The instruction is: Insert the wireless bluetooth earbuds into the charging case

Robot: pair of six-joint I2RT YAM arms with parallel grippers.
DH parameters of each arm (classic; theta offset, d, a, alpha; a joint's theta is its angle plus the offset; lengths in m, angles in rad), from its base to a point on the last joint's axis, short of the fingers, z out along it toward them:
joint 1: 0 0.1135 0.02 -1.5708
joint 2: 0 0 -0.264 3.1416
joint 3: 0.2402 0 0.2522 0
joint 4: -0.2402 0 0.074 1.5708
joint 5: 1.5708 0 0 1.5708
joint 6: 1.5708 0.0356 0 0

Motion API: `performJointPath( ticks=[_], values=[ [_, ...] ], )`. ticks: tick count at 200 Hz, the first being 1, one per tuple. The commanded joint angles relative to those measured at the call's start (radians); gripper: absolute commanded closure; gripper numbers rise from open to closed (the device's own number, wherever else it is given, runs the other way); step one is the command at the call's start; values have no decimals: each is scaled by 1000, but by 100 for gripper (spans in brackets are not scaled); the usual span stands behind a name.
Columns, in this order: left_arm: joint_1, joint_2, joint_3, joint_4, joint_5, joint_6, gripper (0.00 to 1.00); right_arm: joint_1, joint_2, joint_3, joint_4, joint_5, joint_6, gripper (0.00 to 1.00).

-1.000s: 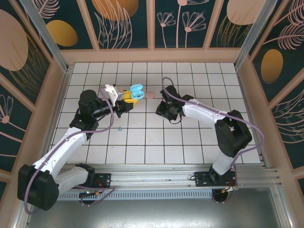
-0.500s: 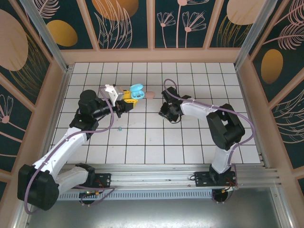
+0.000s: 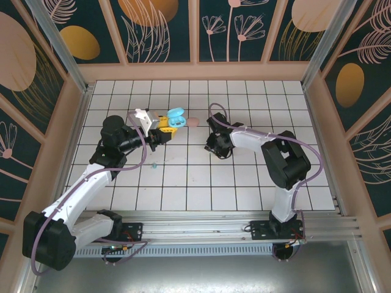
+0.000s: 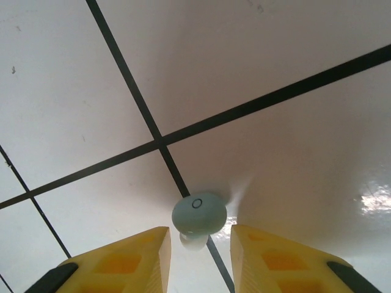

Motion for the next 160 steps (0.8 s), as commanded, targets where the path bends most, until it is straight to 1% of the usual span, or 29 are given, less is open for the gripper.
performJointPath(
  ticks=[1, 34, 83, 125, 143, 160],
  values=[
    [2, -10, -8, 30, 14, 22, 79, -7, 27, 36, -28, 13, -8, 68],
    [2, -13, -8, 29, 13, 24, 79, -11, 64, 76, -52, 22, -37, 68],
    [2, -17, -9, 26, 12, 25, 79, -12, 107, 148, -142, 89, -107, 67],
    [1, -15, -8, 25, 12, 24, 80, -3, 155, 201, -222, 116, -170, 67],
    [2, -15, -8, 26, 11, 25, 80, 4, 170, 224, -249, 142, -189, 69],
    [2, -13, -8, 25, 11, 24, 79, 15, 181, 241, -269, 158, -202, 75]
  ],
)
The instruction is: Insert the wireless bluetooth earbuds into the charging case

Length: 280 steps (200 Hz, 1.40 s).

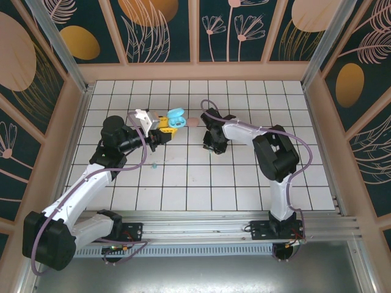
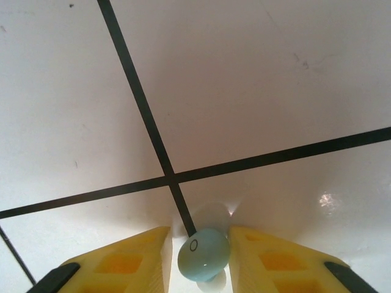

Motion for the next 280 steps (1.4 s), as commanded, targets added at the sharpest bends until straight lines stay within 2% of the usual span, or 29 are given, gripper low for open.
performJointPath(
  ticks=[1, 36, 81, 105, 132, 181, 202, 245, 280],
  values=[
    [2, -13, -4, 25, 11, 17, 80, 6, 45, 35, -68, 88, -45, 75],
    [2, -14, -7, 25, 9, 18, 79, 18, 57, 66, -97, 108, -65, 86],
    [1, -15, -10, 25, 8, 18, 80, 10, 14, 64, -84, 97, -99, 89],
    [1, -14, -11, 31, 8, 12, 80, -6, -53, 37, -58, 66, -122, 91],
    [1, -6, -23, 75, 24, -3, 79, -36, -197, -30, 3, 54, -151, 91],
    [1, 16, -65, 212, 49, -29, 79, -58, -468, -36, 73, -53, -314, 95],
    [1, 32, -60, 231, 49, -30, 78, -58, -540, -11, 100, -143, -373, 97],
    [2, 66, -29, 210, 55, -38, 79, -13, -607, 16, 163, -319, -481, 100],
    [1, 76, -15, 173, 61, -24, 79, 25, -612, 44, 169, -378, -542, 100]
  ],
)
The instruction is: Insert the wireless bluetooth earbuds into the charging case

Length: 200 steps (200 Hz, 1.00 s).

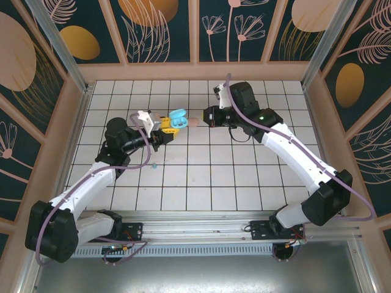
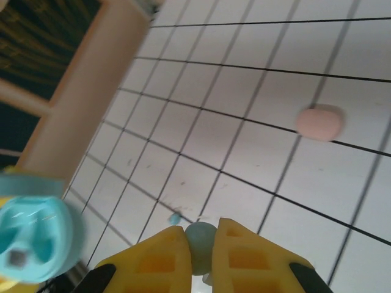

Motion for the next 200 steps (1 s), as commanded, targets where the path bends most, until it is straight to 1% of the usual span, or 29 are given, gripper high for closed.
performJointPath(
  ticks=[1, 53, 97, 131, 168, 200],
  values=[
    [2, 5, 39, -2, 34, 1, 79, 24, -20, 40, 32, -90, -87, 100],
    [2, 33, 62, -29, 66, 12, 79, 62, -58, -1, 98, -164, -138, 100],
    [2, 42, 65, -32, 79, 11, 80, 75, -68, 23, 102, -176, -167, 100],
    [2, 43, 69, -34, 87, 12, 80, 90, -30, 56, 90, -208, -178, 100],
    [2, 41, 72, -36, 91, 11, 79, 102, 48, 113, 20, -214, -187, 100],
    [2, 32, 69, -46, 92, 17, 79, 103, 57, 109, 7, -211, -196, 100]
  ],
)
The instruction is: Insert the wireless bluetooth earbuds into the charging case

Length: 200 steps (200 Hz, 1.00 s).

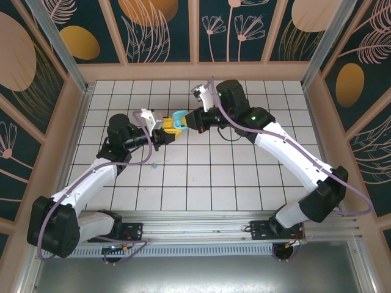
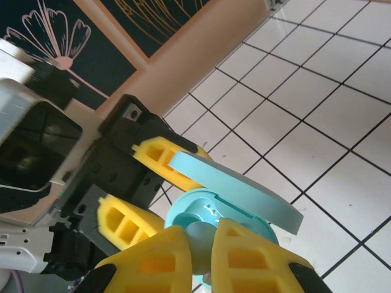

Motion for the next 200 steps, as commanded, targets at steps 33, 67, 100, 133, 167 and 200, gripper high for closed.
performJointPath(
  ticks=[33, 67, 100, 133, 167, 200],
  values=[
    [2, -14, 24, -3, 21, 18, 79, 7, 7, 22, -53, -6, -31, 99],
    [2, -17, 26, -3, 23, 19, 79, 7, 13, 17, -64, -4, -32, 95],
    [2, -20, 24, 1, 31, 11, 80, 6, 27, 26, -77, 1, -36, 92],
    [2, -22, 23, 5, 33, 6, 79, 7, 46, 46, -100, 3, -42, 88],
    [2, -22, 24, 8, 35, 1, 80, 7, 61, 68, -120, 15, -46, 77],
    [2, -22, 24, 7, 34, 1, 80, 8, 66, 74, -128, 24, -43, 70]
  ],
)
